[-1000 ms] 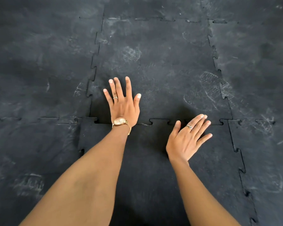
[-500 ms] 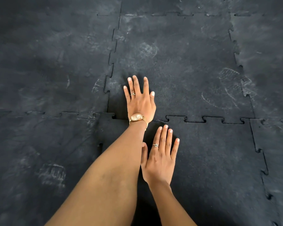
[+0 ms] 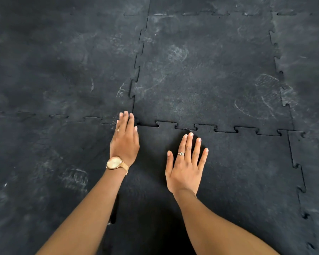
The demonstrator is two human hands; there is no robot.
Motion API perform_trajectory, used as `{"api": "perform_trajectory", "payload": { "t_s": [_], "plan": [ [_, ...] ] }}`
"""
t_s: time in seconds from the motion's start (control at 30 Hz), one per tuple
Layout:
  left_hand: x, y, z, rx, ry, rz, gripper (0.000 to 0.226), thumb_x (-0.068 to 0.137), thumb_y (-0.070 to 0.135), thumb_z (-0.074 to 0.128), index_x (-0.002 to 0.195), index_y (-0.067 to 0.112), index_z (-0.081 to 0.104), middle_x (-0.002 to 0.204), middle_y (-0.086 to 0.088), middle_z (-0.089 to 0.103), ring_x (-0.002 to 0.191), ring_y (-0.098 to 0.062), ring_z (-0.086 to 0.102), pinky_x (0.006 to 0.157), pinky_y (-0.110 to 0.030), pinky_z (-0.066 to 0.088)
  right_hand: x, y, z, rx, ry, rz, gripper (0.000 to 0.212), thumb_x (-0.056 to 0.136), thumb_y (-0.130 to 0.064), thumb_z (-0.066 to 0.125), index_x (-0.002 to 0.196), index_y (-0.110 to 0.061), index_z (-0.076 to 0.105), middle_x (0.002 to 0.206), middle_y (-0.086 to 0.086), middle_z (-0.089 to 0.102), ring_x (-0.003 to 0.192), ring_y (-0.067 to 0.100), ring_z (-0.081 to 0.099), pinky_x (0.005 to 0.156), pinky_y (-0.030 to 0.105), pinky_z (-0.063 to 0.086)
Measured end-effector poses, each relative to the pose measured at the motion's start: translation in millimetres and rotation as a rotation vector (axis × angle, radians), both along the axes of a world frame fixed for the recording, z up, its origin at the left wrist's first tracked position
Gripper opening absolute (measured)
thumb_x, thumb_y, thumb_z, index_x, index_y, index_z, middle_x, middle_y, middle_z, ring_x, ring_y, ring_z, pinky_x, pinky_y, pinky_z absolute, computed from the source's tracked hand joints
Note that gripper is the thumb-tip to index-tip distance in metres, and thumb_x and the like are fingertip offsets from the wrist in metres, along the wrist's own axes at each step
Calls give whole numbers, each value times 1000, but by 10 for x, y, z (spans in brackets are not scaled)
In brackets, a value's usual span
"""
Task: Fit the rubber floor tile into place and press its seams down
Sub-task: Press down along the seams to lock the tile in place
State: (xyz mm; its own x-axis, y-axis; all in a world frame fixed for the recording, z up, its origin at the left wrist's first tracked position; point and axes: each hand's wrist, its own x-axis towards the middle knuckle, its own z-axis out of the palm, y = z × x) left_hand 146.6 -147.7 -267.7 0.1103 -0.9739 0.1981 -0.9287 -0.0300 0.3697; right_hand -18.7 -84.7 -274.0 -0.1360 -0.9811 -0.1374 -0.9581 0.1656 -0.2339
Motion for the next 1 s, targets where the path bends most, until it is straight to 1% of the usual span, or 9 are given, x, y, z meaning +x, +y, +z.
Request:
{"api": "perform_trajectory", "payload": {
  "t_s": [0.1,0.17,0.27,0.37,0.53,0.7,0.83,0.9,1.0],
  "plan": [
    [-172,13,-26,-26,-152,-76,50,92,-8,24,138,-12,45,145,-30,45,141,-43,35,118,-49,28,-8,4,-6,-10,9,-7,67,100,-47,16,153,-7,12,163,7,10,150,28,1,121,53,4],
    [-190,26,-8,66,-145,-67,51,93,-5,30,144,-8,37,150,-27,39,145,-39,28,121,-45,19,-3,9,-2,-20,15,-9,68,99,-47,17,153,-7,14,162,8,12,150,28,3,121,53,5],
    [-54,-98,55,142,-183,-149,52,99,17,38,149,1,34,154,-24,34,145,-37,30,121,-42,21,1,7,-17,-25,27,-12,68,99,-47,18,153,-6,15,162,8,14,150,28,5,121,52,4],
    [51,-437,201,128,-102,-203,60,102,32,41,153,4,24,159,-23,22,147,-37,24,121,-43,22,9,6,-27,-32,44,-14,68,99,-47,19,153,-6,15,162,8,14,150,27,5,121,52,4],
    [-47,-955,279,-120,-110,-136,65,104,47,25,156,9,14,163,-20,7,150,-39,3,122,-44,-8,14,11,-35,-45,57,-21,68,99,-47,20,153,-6,16,162,9,16,150,28,8,120,53,7],
    [-61,-1033,-139,168,-226,-196,79,97,63,17,157,14,2,164,-19,-4,151,-35,-9,121,-55,-2,17,1,-85,-83,71,-30,68,99,-47,21,153,-5,18,161,9,18,150,28,9,120,52,6],
    [-41,-1005,-88,187,-168,-226,75,100,57,25,157,15,0,164,-18,-7,151,-34,-11,120,-57,-3,18,12,-59,-62,69,-25,69,98,-48,19,153,-6,16,162,9,16,150,27,7,120,53,6],
    [-31,-1022,-2,171,-27,-230,75,100,53,27,157,14,-1,164,-16,-8,150,-34,-15,119,-58,-7,37,3,-48,-54,73,-32,69,98,-48,18,153,-6,16,162,9,16,150,27,7,121,53,5],
    [-26,-932,176,-85,232,-272,78,100,55,28,156,13,-5,164,-7,-14,149,-28,-22,118,-44,-22,28,5,-39,-60,62,-29,69,98,-47,19,153,-6,17,162,9,16,150,28,7,121,53,5]
  ]
}}
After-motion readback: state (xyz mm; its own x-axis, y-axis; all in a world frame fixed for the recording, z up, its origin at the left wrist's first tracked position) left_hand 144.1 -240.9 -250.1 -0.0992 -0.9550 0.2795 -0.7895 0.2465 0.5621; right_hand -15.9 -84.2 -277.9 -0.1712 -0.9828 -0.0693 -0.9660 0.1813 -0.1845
